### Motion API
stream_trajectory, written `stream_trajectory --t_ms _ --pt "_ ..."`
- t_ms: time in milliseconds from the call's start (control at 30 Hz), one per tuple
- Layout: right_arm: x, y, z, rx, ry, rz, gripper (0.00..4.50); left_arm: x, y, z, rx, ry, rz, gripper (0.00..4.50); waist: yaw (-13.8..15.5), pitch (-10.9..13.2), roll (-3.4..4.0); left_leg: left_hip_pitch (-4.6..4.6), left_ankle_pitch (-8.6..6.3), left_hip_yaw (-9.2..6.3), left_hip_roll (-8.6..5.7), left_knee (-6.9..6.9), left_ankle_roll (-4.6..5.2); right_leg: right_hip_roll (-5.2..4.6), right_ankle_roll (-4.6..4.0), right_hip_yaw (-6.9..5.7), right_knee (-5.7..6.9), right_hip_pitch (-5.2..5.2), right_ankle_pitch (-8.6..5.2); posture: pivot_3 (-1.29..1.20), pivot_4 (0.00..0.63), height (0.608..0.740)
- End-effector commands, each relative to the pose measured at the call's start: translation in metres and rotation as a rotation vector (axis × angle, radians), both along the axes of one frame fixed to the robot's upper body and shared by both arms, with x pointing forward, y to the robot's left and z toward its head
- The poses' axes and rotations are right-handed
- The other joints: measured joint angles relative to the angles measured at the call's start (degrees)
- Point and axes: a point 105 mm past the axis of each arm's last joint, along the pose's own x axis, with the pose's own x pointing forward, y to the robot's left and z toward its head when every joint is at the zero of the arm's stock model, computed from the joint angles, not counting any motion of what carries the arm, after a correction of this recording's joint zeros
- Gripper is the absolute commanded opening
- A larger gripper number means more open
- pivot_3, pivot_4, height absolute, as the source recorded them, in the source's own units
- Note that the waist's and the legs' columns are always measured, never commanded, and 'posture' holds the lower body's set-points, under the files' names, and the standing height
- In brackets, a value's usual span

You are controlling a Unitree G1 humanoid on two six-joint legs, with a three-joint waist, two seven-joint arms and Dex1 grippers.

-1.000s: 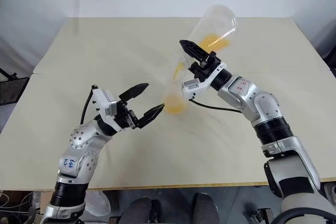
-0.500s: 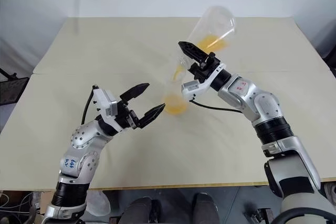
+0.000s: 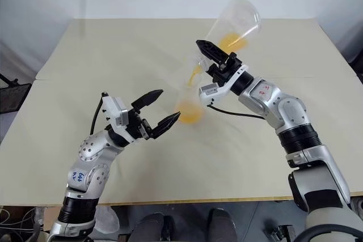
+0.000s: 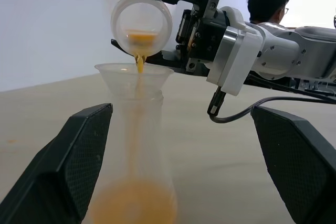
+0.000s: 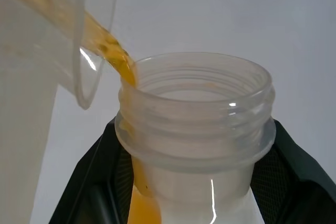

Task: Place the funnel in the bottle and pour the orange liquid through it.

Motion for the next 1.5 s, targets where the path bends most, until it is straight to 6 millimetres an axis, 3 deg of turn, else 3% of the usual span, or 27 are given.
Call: stream_trajectory --t_ms 33,1500 --pt "-0.0033 0.0007 0.021 0.02 -0.068 0.012 2.48 -0.0009 -0.0028 0.0104 -0.008 -0.053 -0.005 4.5 0.0 0.0 0.0 0.0 0.0 0.0 0.0 0.0 0.0 0.0 0.0 0.0 0.0 0.0 0.0 0.0 0.15 0.74" --pt "-0.0062 0.0077 0.0197 -0.017 -0.123 0.041 2.48 0.0019 -0.0055 0.0107 -0.018 -0.058 0.005 4.5 0.0 0.0 0.0 -0.01 0.0 -0.01 0.02 -0.01 0.0 0.0 0.0 -0.01 -0.01 0.0 0.0 0.0 0.15 0.74"
